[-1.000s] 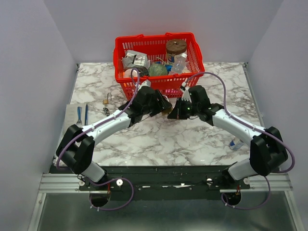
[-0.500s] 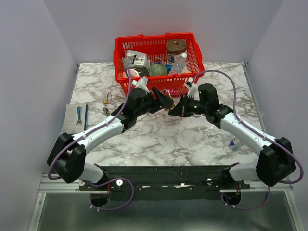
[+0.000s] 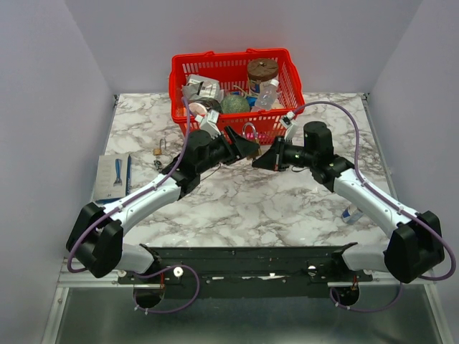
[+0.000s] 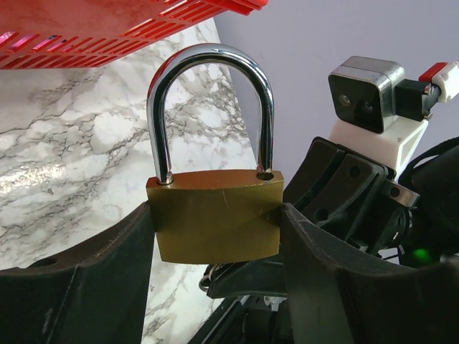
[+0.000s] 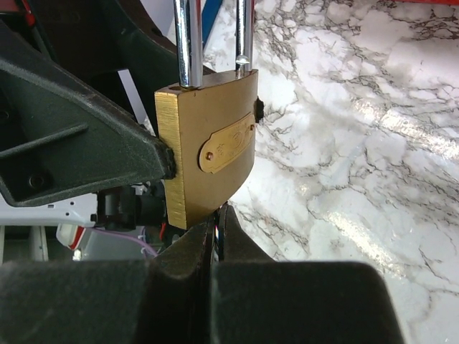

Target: Unlock with the key

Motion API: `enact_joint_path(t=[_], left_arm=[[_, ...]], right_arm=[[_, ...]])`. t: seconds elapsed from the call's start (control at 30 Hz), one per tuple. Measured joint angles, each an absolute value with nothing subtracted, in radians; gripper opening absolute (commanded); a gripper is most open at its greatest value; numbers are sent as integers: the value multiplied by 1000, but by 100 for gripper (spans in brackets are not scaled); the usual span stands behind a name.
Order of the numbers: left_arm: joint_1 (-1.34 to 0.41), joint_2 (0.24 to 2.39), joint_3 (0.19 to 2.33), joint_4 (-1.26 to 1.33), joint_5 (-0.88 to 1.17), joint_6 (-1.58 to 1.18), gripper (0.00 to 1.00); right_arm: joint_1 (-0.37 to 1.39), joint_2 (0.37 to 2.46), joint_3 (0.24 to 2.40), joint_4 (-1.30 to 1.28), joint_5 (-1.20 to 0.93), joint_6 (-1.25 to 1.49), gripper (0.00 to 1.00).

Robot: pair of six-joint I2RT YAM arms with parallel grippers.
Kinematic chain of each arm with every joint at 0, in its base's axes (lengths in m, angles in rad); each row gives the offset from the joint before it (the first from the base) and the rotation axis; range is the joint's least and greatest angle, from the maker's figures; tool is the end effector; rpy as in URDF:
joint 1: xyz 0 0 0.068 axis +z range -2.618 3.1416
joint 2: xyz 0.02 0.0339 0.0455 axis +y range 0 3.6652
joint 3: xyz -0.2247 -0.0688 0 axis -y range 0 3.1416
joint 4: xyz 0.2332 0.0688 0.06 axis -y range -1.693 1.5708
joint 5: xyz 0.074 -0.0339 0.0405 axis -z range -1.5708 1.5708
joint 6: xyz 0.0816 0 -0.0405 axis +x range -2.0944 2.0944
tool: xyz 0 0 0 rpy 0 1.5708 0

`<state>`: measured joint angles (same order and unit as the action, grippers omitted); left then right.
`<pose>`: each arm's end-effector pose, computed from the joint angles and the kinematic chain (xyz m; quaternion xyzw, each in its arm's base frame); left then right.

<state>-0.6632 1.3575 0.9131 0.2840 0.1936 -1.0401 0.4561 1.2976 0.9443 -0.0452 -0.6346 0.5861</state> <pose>0.2747 -0.2345 0.2624 -0.0804 0.7562 -0.5339 0.3696 0.2729 0.1878 0.2513 -0.1208 0.8010 0.4871 0.3264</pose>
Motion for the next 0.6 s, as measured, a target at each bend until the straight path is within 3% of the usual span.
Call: enact_joint_path(t=[0.07, 0.2, 0.3, 0.4, 0.6], left_arm=[[-663, 1357, 913, 284, 196, -1040, 0], [-663, 1357, 913, 278, 198, -1041, 0], [-663, 1357, 913, 249, 199, -1049, 0], [-664, 1357, 913, 224, 207, -1052, 0], [-656, 1357, 911, 208, 223, -1052, 0]], right_arm=[[456, 1298, 944, -45, -638, 586, 4], [456, 1298, 944, -45, -647, 573, 34], [456, 1298, 947, -48, -662, 540, 46], [456, 1298, 949, -54, -671, 521, 57], [458, 1298, 950, -56, -696, 498, 66]])
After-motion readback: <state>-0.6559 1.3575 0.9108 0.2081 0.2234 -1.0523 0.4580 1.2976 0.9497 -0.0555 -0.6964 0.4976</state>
